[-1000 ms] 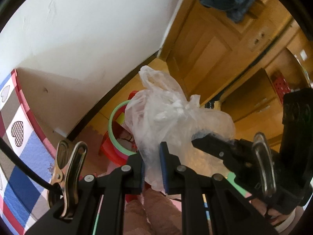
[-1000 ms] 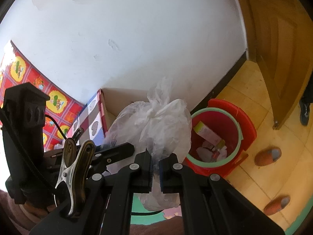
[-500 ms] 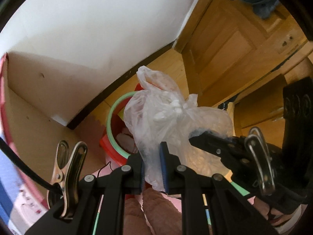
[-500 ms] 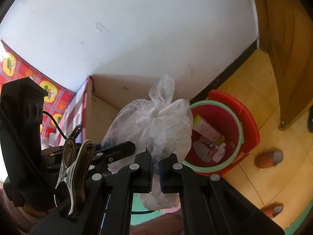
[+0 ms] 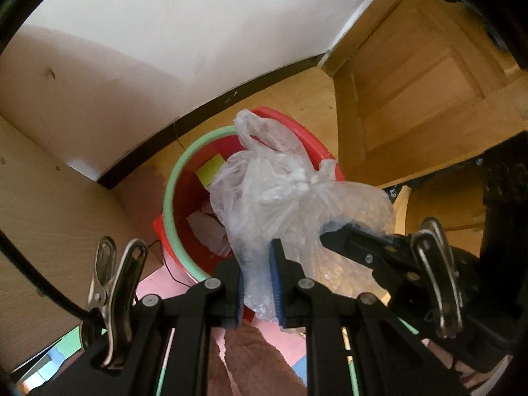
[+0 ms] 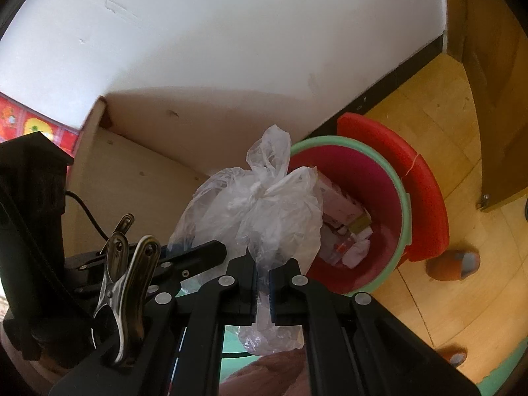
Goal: Collect trash
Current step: 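Open both tools over the bucket to drop the clear bag inside, then move both empty tools back toward the bed, then lower both tools toward the white printed plastic bag on the bed, then grasp the white printed bag with the left tool while the right tool grasps its crumpled end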
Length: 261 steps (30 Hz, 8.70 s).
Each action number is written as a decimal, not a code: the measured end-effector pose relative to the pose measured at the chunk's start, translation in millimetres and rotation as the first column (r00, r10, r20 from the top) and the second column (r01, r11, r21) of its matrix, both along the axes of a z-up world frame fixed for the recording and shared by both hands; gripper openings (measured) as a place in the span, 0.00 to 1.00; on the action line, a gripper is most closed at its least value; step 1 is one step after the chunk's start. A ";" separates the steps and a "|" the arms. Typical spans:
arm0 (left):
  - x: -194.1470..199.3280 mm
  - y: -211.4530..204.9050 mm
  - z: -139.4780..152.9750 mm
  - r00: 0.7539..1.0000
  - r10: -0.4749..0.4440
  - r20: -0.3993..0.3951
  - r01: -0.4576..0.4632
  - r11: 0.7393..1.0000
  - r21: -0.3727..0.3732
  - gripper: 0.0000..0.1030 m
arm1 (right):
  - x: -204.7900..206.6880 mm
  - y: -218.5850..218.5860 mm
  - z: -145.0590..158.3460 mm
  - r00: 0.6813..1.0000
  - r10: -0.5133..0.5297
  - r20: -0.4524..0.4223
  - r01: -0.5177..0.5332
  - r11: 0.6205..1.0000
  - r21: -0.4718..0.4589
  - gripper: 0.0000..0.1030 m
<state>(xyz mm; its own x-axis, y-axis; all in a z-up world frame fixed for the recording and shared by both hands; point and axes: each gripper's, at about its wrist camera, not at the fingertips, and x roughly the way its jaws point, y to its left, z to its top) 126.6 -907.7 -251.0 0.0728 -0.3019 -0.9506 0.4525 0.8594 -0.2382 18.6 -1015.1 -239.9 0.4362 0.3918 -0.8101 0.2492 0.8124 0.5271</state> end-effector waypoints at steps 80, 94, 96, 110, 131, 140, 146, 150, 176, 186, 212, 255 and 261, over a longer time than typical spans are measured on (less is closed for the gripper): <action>-130.6 174.4 228.8 0.953 0.146 0.264 -0.128 0.988 -0.084 0.35 | -130.4 135.1 218.8 0.947 0.043 0.319 -0.003 0.992 -0.123 0.29; -165.9 307.0 263.1 0.877 0.361 0.316 -0.345 0.933 -0.106 0.35 | -137.5 247.0 254.6 0.885 0.250 0.392 -0.204 0.966 -0.156 0.29; -170.5 328.2 264.7 0.863 0.394 0.318 -0.380 0.919 -0.107 0.35 | -137.8 265.9 254.8 0.875 0.283 0.392 -0.239 0.958 -0.157 0.29; -196.6 470.3 265.4 0.716 0.621 0.320 -0.624 0.774 -0.104 0.35 | -118.3 387.3 259.3 0.788 0.469 0.399 -0.441 0.882 -0.167 0.30; -95.8 590.3 256.4 0.589 0.738 0.329 -0.753 0.649 -0.109 0.35 | 3.2 493.3 260.2 0.681 0.599 0.421 -0.582 0.792 -0.185 0.30; -49.0 610.8 247.4 0.568 0.759 0.320 -0.775 0.624 -0.104 0.35 | 52.8 513.9 248.2 0.691 0.613 0.382 -0.611 0.778 -0.144 0.30; -17.4 626.2 239.1 0.568 0.758 0.321 -0.775 0.623 -0.101 0.35 | 65.6 518.6 238.4 0.716 0.604 0.351 -0.599 0.789 -0.135 0.30; 1.0 639.2 230.6 0.580 0.752 0.313 -0.770 0.632 -0.090 0.35 | 70.6 521.4 233.5 0.739 0.586 0.332 -0.576 0.805 -0.140 0.30; 96.9 716.9 205.1 0.555 0.755 0.349 -0.776 0.621 -0.110 0.20 | 77.5 568.4 204.6 0.865 0.455 0.209 -0.437 0.890 -0.128 0.30; 35.1 772.1 212.1 0.457 0.846 0.274 -0.839 0.512 -0.184 0.16 | 76.1 595.6 201.9 0.854 0.479 0.204 -0.463 0.878 -0.122 0.30; -63.6 902.8 184.9 0.284 0.936 0.209 -0.936 0.318 -0.152 0.41 | 125.5 781.0 199.8 0.648 0.730 0.217 -0.724 0.679 -0.122 0.32; -18.6 859.9 144.2 0.608 0.787 0.103 -0.779 0.617 -0.115 0.49 | 130.5 801.3 167.4 0.688 0.713 0.135 -0.693 0.701 -0.170 0.38; -19.0 859.9 144.9 0.616 0.779 0.115 -0.769 0.627 -0.124 0.49 | 156.5 807.6 150.3 0.721 0.681 0.127 -0.666 0.732 -0.143 0.39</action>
<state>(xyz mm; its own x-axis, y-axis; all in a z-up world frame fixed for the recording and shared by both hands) 107.6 -47.9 -106.2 0.4377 -0.1208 -0.8910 -0.3418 0.8942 -0.2891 175.1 -207.5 -89.6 0.2076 0.5689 -0.7958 -0.4616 0.7742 0.4331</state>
